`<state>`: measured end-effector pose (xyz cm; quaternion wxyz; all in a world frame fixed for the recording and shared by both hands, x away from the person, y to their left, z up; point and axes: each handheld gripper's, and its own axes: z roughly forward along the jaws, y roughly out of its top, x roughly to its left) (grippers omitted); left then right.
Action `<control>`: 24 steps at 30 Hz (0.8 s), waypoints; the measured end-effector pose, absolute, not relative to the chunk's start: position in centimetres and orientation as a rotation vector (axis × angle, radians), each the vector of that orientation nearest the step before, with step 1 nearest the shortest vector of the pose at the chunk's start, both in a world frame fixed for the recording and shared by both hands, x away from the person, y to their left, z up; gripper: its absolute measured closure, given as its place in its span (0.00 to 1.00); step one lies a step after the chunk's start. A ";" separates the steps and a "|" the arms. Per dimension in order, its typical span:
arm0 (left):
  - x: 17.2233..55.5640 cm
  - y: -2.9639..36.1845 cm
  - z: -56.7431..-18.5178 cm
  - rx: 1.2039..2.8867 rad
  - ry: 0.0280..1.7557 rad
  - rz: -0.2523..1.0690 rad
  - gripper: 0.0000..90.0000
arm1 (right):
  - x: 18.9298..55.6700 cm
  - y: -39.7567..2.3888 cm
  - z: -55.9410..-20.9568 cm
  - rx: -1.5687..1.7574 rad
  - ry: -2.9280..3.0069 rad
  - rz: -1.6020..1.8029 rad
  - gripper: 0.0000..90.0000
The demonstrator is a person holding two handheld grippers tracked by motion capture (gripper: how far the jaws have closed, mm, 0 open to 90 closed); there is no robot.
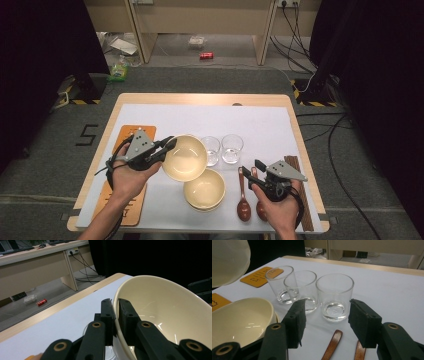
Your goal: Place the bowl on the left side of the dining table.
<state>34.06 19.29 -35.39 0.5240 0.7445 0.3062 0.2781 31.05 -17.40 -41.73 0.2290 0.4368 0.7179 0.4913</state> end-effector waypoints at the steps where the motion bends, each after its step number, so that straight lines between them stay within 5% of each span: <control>1: 34.1 19.3 -35.4 1.780 0.733 0.668 0.92 | 31.1 -17.4 -41.7 1.202 1.976 1.352 0.53; 24: 34.9 20.9 -35.2 1.775 0.779 0.692 0.92 | 31.0 -17.4 -41.7 1.202 1.975 1.353 0.53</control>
